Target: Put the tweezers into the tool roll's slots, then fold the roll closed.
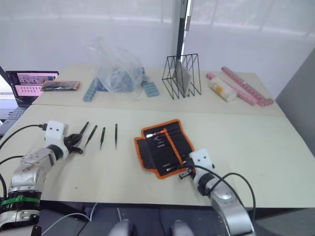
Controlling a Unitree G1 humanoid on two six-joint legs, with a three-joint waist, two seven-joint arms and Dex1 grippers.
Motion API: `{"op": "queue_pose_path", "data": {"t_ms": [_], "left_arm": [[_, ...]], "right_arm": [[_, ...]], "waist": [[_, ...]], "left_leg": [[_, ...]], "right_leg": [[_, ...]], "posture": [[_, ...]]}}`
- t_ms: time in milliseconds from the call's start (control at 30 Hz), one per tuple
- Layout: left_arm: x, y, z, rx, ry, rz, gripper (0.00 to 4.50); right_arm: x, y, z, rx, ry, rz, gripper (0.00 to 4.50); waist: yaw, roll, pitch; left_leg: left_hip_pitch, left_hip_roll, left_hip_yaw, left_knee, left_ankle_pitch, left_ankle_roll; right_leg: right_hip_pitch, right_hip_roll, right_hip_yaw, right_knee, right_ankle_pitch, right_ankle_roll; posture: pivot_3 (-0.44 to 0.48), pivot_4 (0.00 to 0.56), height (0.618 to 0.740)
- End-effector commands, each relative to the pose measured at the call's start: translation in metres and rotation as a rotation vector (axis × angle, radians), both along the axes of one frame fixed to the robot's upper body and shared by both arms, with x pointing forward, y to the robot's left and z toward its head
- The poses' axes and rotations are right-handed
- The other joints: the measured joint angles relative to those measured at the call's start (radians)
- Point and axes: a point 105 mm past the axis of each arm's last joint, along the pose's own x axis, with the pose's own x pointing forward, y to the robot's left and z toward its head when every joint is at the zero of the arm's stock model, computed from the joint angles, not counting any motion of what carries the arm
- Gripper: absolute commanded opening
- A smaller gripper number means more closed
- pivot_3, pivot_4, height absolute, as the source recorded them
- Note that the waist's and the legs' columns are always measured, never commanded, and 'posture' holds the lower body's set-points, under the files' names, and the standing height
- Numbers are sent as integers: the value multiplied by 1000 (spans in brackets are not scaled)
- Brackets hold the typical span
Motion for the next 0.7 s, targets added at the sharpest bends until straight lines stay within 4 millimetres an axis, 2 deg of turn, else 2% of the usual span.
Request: {"op": "queue_pose_path", "data": {"t_ms": [33, 133, 233, 367, 467, 567, 700], "left_arm": [[-7, -21, 66, 90, -166, -125, 42], [-12, -46, 82, 99, -176, -226, 42], [-17, -98, 87, 76, -146, -430, 42], [-25, -159, 79, 0, -50, -652, 42], [-34, -193, 66, -18, 45, -787, 42], [-36, -211, 45, 60, 158, -840, 42], [-35, -219, 29, 154, 246, -871, 42]], "right_arm": [[-12, 2, -29, -17, 127, 14, 0], [-13, 3, -30, -22, 132, 18, 0], [-16, 5, -33, -24, 144, 27, 0], [-18, 7, -35, -25, 153, 33, 0], [-17, 8, -35, -24, 155, 33, 0], [-18, 10, -36, -23, 157, 38, 0], [-19, 11, -36, -21, 155, 36, 0]], "waist": [[0, -1, 2], [2, -1, 2], [2, -1, 2], [4, -3, 2], [-3, -3, 2], [-10, -2, 2], [-16, -2, 2]], "left_leg": [[0, 0, -1, 0, 0, 0], [1, -1, 0, 0, 0, 0], [1, -1, 0, 0, 0, 0], [0, -1, 0, 0, 0, 0], [0, -1, 0, 0, 0, 0], [1, -1, -1, -1, 0, 0], [1, -1, -2, -1, 0, 0]], "right_leg": [[0, 0, -1, 0, 0, 0], [1, -2, 0, 0, 0, 0], [2, -1, 0, -1, 0, 0], [2, -1, 0, -1, 0, 0], [2, 0, 0, -1, 0, 0], [2, 1, 1, -1, 0, 0], [2, 2, 1, -1, 0, 0]], "posture": [[0, 150, 684], [0, 150, 684], [0, 150, 684], [0, 150, 684], [0, 150, 684], [0, 150, 684], [0, 150, 684]]}}
